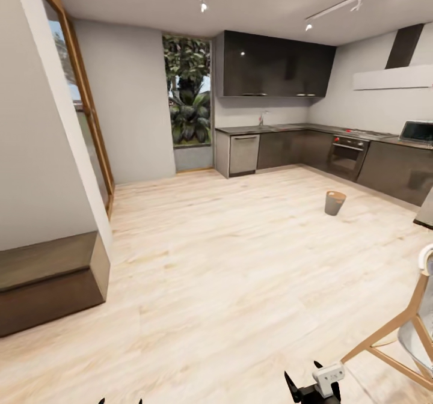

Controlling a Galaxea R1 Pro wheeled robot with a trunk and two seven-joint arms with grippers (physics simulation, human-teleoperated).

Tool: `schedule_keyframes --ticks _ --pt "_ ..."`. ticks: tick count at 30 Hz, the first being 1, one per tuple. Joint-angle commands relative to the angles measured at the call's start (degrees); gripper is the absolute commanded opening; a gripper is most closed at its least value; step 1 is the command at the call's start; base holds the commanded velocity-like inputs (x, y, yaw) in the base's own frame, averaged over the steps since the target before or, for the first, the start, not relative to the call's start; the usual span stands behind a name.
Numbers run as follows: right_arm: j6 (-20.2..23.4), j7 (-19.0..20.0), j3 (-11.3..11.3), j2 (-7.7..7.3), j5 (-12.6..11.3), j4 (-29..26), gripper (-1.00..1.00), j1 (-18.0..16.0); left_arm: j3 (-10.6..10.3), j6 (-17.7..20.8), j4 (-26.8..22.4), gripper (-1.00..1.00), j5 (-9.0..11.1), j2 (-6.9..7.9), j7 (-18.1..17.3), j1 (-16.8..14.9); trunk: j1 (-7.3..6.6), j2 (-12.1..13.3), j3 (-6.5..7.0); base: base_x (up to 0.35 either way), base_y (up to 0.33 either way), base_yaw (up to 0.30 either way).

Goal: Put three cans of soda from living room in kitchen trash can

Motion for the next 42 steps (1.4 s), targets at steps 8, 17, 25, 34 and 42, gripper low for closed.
schedule_keyframes --ticks 8,17,25,34,42 --pt "0.0 0.0 0.0 0.00 0.0 0.7 1.00 0.0 0.0 0.0 0.0 1.00 0.0 0.00 0.0 0.0 0.00 0.0 0.00 0.304 0.115 -0.248" --pt "0.0 0.0 0.0 0.00 -0.1 1.8 1.00 0.0 0.1 0.1 0.0 1.00 0.0 0.00 0.0 0.0 0.00 0.0 0.00 0.302 0.156 -0.251" --pt "0.0 0.0 0.0 0.00 -0.1 2.0 1.00 0.0 0.1 0.1 0.0 1.00 0.0 -0.04 0.0 0.0 0.00 0.0 0.00 0.296 0.191 -0.252" --pt "0.0 0.0 0.0 0.00 -0.1 2.0 1.00 0.0 0.1 0.0 0.0 1.00 0.0 -0.01 0.0 0.0 0.00 0.0 0.00 0.291 0.200 -0.252" --pt "0.0 0.0 0.0 0.00 -0.1 2.0 1.00 0.0 0.1 0.0 0.0 1.00 0.0 -0.03 0.0 0.0 0.00 0.0 0.00 0.284 0.211 -0.243"
